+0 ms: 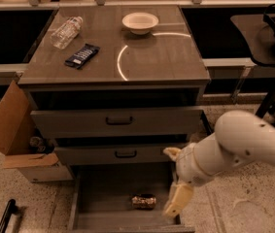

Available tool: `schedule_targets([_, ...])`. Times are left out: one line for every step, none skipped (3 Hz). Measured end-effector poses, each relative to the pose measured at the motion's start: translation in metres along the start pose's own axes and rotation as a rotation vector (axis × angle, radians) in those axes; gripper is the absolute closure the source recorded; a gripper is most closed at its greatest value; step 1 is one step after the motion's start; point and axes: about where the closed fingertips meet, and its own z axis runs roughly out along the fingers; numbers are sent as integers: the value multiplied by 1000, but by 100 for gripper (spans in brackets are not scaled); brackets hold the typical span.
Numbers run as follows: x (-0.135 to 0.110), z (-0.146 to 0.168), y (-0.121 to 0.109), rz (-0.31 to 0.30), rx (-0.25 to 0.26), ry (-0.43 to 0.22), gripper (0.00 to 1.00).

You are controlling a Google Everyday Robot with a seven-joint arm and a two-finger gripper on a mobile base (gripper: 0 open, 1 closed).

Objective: Pick orange can from bottom drawer and place on counter

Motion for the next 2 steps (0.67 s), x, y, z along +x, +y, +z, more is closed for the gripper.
schedule_targets([9, 88, 9, 24, -69, -114, 0])
schedule_targets([22, 116, 8, 69, -94, -147, 0])
